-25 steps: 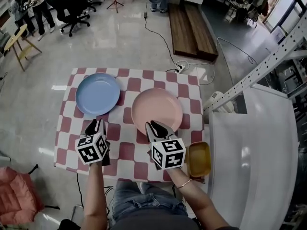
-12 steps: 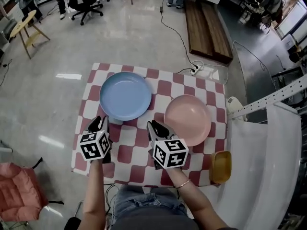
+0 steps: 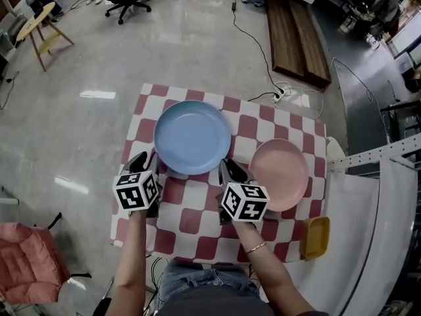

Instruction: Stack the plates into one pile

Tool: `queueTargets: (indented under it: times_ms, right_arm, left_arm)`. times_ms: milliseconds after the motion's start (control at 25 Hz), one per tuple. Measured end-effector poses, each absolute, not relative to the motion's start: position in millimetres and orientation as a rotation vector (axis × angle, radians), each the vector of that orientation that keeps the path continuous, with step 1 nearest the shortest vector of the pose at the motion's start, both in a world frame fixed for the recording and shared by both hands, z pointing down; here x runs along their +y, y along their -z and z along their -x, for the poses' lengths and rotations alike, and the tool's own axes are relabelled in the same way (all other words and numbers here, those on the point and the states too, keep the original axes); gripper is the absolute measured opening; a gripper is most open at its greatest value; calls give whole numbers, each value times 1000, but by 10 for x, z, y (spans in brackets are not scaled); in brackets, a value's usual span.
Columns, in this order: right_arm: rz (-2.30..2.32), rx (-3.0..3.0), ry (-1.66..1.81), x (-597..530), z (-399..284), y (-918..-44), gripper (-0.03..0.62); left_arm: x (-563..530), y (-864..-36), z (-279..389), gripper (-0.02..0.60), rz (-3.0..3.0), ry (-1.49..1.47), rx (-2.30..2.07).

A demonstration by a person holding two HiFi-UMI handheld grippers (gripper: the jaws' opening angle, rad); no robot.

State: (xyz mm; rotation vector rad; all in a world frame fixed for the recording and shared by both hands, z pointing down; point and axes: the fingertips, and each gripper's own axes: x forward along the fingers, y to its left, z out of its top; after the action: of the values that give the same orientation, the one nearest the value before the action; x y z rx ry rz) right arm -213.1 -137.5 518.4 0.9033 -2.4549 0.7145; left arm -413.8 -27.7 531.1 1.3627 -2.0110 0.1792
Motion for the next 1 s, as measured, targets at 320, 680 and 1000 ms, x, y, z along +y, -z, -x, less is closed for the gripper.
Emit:
queueTargets:
  times_ms: [320, 680, 1000]
  right_arm:
    - [-980, -2399, -752, -1629, 2226, -5305, 101]
    - [-1010, -2312, -759, -1840, 2323, -5517, 117]
    - [-982, -2278, -763, -1829, 2388, -5637, 118]
  left_arm:
    - [-547, -5463, 4344, 149, -1355, -173, -1974]
    - [-822, -5609, 4405, 149, -1372, -212, -1933]
    - [-919, -5676, 4383, 125, -1383, -245, -1914]
